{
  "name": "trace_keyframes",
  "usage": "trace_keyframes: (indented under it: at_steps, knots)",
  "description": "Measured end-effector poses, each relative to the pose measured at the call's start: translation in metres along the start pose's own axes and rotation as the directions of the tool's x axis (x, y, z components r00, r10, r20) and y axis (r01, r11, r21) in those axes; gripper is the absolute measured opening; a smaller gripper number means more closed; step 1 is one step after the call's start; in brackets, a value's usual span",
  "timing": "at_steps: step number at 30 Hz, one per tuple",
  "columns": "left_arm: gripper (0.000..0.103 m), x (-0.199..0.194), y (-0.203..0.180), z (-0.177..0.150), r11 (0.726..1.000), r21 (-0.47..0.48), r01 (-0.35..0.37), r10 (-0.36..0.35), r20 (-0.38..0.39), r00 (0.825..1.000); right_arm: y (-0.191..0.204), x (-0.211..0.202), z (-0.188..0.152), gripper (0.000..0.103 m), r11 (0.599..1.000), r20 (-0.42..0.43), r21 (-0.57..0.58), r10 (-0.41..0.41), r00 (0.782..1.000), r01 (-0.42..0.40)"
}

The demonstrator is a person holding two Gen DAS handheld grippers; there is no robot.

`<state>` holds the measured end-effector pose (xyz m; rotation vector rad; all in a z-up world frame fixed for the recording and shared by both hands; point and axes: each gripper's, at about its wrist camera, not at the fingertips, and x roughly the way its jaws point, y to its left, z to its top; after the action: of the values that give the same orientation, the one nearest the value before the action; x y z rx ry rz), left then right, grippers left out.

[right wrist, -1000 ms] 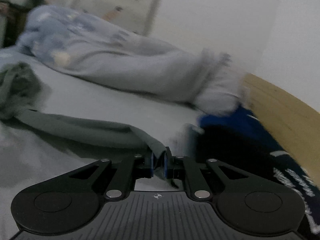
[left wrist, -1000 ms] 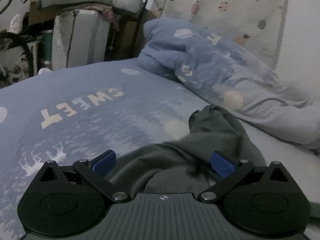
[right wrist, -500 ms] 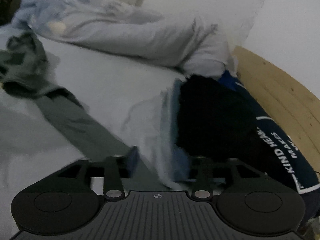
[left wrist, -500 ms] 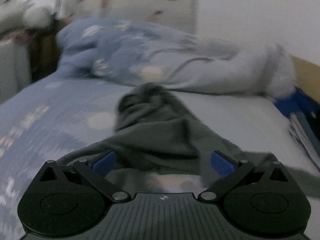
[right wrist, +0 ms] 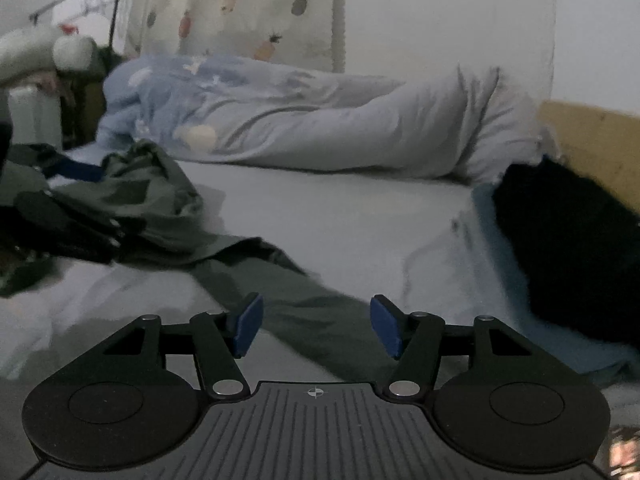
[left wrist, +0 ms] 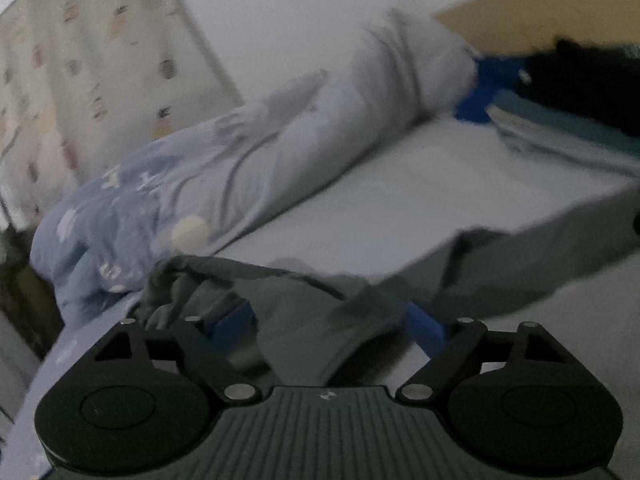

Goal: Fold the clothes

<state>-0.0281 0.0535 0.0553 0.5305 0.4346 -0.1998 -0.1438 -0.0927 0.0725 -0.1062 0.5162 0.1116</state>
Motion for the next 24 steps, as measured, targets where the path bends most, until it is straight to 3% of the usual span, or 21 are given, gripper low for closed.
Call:
trace_keyframes:
  at_steps: [2,6,8,10,14,17,20,22,24]
  knots:
    - [0.072,0.008,-0.009,-0.002,0.999,0.049,0.008,-0.006,-0.032,0.999,-0.007,0.006,-0.005,0.064,0.999,-0.022,0.028,0.016,1.0,-0.016]
    - [0.048,0.03,-0.021,-0.007,0.996,0.086,0.004,0.006,-0.122,0.993,-0.024,0.009,-0.005,0.065,0.996,-0.028,0.089,0.03,0.999,-0.027]
    - [0.035,0.036,-0.019,-0.007,0.998,0.057,-0.025,0.033,-0.142,0.989,-0.028,0.008,-0.005,0.066,0.996,-0.019,0.089,0.032,0.999,-0.031]
    - [0.015,0.028,-0.009,-0.004,0.999,-0.015,-0.047,0.045,-0.12,0.992,-0.031,0.009,-0.006,0.069,0.995,-0.017,0.089,0.034,0.999,-0.033]
    - [0.01,0.008,0.007,-0.002,0.987,-0.142,-0.071,0.063,-0.062,0.996,-0.032,0.012,-0.008,0.069,0.992,-0.024,0.108,0.066,0.998,-0.063]
    - [0.008,-0.007,0.017,-0.01,0.969,-0.245,-0.045,0.037,-0.037,0.999,-0.02,0.011,-0.007,0.069,0.986,-0.015,0.098,0.136,0.991,-0.134]
    - [0.008,-0.017,0.033,-0.021,0.942,-0.334,-0.024,0.014,-0.031,0.999,-0.002,0.016,-0.005,0.071,0.964,-0.018,0.118,0.243,0.97,-0.239]
    - [0.008,-0.02,0.046,-0.03,0.928,-0.373,-0.016,0.001,-0.041,0.999,0.015,0.018,-0.003,0.081,0.947,-0.018,0.113,0.305,0.952,-0.301]
    - [0.008,-0.022,0.059,-0.042,0.916,-0.4,-0.02,-0.005,-0.063,0.998,0.034,0.02,-0.001,0.085,0.933,-0.017,0.096,0.349,0.937,-0.346]
